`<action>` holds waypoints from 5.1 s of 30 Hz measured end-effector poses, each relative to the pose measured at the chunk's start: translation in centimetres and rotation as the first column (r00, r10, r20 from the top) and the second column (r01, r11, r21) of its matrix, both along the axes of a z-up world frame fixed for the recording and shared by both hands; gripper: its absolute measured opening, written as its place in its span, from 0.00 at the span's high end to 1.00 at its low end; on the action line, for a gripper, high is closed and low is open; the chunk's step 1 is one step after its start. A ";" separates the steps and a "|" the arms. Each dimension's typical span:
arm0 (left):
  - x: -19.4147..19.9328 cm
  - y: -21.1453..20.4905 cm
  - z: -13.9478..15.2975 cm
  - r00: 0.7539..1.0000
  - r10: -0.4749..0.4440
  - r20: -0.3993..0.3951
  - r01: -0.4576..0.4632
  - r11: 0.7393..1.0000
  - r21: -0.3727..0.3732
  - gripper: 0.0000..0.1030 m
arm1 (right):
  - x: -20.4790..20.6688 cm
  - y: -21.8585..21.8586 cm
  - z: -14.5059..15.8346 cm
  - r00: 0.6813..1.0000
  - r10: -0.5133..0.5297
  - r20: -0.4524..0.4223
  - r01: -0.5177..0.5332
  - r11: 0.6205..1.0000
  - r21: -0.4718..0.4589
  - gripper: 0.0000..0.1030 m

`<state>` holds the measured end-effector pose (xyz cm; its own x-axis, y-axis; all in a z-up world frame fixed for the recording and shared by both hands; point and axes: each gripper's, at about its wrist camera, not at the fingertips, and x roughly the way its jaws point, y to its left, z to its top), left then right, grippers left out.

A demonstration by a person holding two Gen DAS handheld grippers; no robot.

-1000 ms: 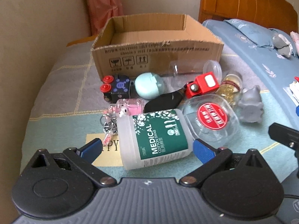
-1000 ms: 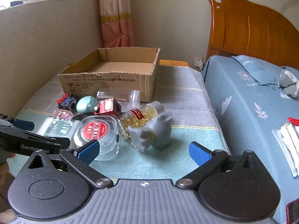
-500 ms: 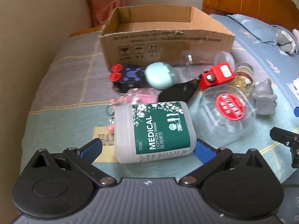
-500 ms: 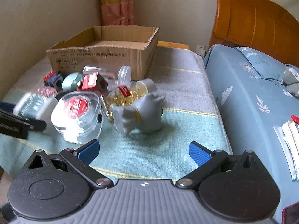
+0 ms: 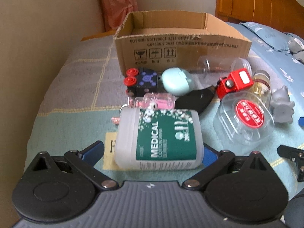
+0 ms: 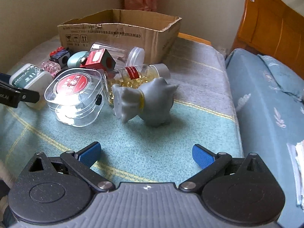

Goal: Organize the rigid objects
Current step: 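Close the left gripper on the MEDICAL bottle while the right gripper approaches the grey toy, then lift the MEDICAL bottle with the left gripper while the right gripper grasps the grey toy, then drop the MEDICAL bottle and grey toy into the cardboard box, opening both grippers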

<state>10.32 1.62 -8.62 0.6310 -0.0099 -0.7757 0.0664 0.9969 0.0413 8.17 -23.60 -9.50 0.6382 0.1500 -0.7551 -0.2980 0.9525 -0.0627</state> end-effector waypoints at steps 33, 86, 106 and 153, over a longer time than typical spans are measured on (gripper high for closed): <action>1.3 -0.4 -0.3 0.999 -0.024 -0.032 0.024 1.000 -0.014 0.20 | 5.0 0.6 1.2 0.983 0.182 0.017 -0.182 0.982 0.039 0.22; 0.5 -0.5 3.3 0.982 -0.190 -0.006 0.190 0.981 0.037 0.20 | 1.0 0.9 4.5 0.967 0.251 0.037 -0.250 0.968 -0.018 0.24; 9.1 -1.3 12.6 0.951 -0.288 0.115 0.281 0.957 0.075 0.20 | 8.0 4.6 14.2 0.948 0.246 0.203 -0.255 0.967 0.017 0.24; 17.5 0.7 13.1 0.966 -0.225 0.124 0.219 0.974 0.067 0.07 | 17.0 7.1 13.9 0.983 0.139 0.118 -0.151 0.983 0.099 0.00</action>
<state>27.80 2.28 4.48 0.7128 -0.1230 -0.6906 0.2765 0.9540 0.1156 25.13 -16.50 4.40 0.6817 0.3238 -0.6560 -0.4309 0.9024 -0.0023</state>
